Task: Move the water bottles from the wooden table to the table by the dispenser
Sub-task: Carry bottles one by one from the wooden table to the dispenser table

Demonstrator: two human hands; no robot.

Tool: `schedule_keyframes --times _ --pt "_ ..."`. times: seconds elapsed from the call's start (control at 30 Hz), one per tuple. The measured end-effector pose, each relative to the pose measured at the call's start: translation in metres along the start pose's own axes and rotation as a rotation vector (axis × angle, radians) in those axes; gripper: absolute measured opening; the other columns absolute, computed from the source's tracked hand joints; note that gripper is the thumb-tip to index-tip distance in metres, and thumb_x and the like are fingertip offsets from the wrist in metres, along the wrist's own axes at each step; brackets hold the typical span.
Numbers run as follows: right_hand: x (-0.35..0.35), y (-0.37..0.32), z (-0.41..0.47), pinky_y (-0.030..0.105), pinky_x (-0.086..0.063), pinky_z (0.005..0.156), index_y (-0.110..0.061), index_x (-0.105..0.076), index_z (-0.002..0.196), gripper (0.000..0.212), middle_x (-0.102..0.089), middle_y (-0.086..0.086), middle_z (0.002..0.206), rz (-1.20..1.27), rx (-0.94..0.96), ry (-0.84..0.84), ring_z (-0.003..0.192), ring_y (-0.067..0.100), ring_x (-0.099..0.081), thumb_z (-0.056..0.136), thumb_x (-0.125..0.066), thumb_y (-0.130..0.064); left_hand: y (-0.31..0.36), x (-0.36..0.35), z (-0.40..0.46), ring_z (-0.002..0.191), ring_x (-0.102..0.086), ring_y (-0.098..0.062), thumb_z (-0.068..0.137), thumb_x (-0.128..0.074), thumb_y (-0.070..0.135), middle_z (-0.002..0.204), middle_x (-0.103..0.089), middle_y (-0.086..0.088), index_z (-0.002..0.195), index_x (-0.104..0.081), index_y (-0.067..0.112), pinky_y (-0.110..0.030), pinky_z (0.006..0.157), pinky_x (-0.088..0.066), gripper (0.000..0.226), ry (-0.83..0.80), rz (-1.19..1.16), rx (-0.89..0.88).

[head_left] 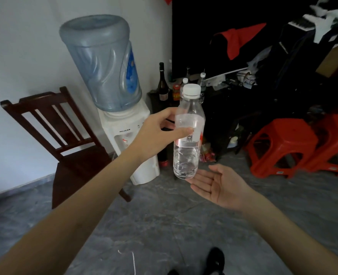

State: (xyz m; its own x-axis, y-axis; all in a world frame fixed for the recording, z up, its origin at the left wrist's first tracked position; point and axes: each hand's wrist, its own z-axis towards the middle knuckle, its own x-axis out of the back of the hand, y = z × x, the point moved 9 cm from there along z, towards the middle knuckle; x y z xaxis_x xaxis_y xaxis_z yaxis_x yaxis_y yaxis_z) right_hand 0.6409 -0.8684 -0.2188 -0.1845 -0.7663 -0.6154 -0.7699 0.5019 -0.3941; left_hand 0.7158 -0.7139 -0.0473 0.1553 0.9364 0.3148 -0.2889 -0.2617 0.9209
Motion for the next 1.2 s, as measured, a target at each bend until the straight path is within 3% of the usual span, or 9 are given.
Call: schedule_keyframes --times 0.17,0.3,0.43,0.67,0.83,1.03,1.13,1.2 --pt "0.018 -0.050 0.032 0.045 -0.062 0.077 0.009 -0.061 0.117 0.046 -0.070 0.026 0.116 -0.010 -0.025 -0.002 0.097 0.035 -0.073 0.102 -0.037 -0.027 -0.017 -0.023 0.054 0.096 -0.071 -0.004 0.073 -0.078 0.043 0.101 -0.077 0.015 0.111 -0.068 0.040 -0.014 0.083 -0.051 0.039 -0.013 0.002 0.020" --pt "0.031 -0.106 0.056 0.047 -0.062 0.075 0.010 -0.062 0.116 0.047 -0.070 0.026 0.116 -0.037 -0.042 -0.021 0.097 0.035 -0.073 0.101 -0.038 -0.027 -0.031 -0.037 0.106 0.105 -0.073 -0.020 0.074 -0.080 0.043 0.111 -0.077 0.000 0.118 -0.070 0.033 -0.030 0.094 -0.056 0.047 0.010 0.005 0.042" --pt "0.037 -0.168 0.076 0.047 -0.062 0.074 0.011 -0.064 0.110 0.044 -0.070 0.028 0.113 -0.055 -0.064 -0.034 0.096 0.037 -0.073 0.100 -0.040 -0.024 -0.037 -0.050 0.159 0.108 -0.072 -0.023 0.075 -0.081 0.041 0.113 -0.076 -0.001 0.122 -0.069 0.031 -0.043 0.101 -0.056 0.049 0.046 0.011 0.067" --pt "0.052 -0.244 0.120 0.045 -0.062 0.077 0.009 -0.063 0.117 0.046 -0.069 0.026 0.118 -0.153 -0.155 -0.076 0.103 0.035 -0.071 0.102 -0.037 -0.027 -0.060 -0.058 0.215 0.107 -0.072 -0.021 0.076 -0.082 0.038 0.112 -0.077 0.002 0.123 -0.070 0.026 -0.042 0.098 -0.057 0.050 0.177 0.044 0.132" --pt "0.038 -0.262 0.157 0.043 -0.060 0.078 0.007 -0.062 0.118 0.048 -0.071 0.024 0.115 -0.221 -0.222 -0.090 0.099 0.034 -0.073 0.103 -0.036 -0.030 -0.077 -0.038 0.232 0.098 -0.074 -0.009 0.081 -0.083 0.020 0.106 -0.078 0.004 0.118 -0.070 0.024 -0.017 0.083 -0.054 0.039 0.254 0.078 0.206" --pt "0.007 -0.284 0.201 0.043 -0.055 0.086 0.008 -0.062 0.116 0.049 -0.071 0.026 0.113 -0.290 -0.253 -0.090 0.105 0.036 -0.069 0.104 -0.036 -0.031 -0.097 -0.010 0.254 0.101 -0.073 -0.016 0.078 -0.082 0.028 0.109 -0.077 -0.003 0.125 -0.069 0.015 -0.029 0.092 -0.057 0.051 0.331 0.192 0.238" --pt "-0.003 -0.294 0.224 0.043 -0.055 0.085 0.008 -0.062 0.117 0.049 -0.071 0.026 0.113 -0.325 -0.266 -0.093 0.106 0.035 -0.068 0.104 -0.036 -0.032 -0.111 0.002 0.265 0.102 -0.073 -0.014 0.076 -0.084 0.033 0.110 -0.077 0.000 0.126 -0.068 0.017 -0.027 0.092 -0.056 0.055 0.351 0.222 0.256" --pt "-0.011 -0.304 0.240 0.043 -0.055 0.084 0.008 -0.062 0.116 0.049 -0.071 0.025 0.112 -0.336 -0.273 -0.095 0.103 0.035 -0.070 0.104 -0.035 -0.032 -0.121 0.013 0.275 0.100 -0.072 -0.011 0.079 -0.087 0.026 0.109 -0.077 0.002 0.126 -0.068 0.017 -0.021 0.089 -0.055 0.051 0.363 0.240 0.273"
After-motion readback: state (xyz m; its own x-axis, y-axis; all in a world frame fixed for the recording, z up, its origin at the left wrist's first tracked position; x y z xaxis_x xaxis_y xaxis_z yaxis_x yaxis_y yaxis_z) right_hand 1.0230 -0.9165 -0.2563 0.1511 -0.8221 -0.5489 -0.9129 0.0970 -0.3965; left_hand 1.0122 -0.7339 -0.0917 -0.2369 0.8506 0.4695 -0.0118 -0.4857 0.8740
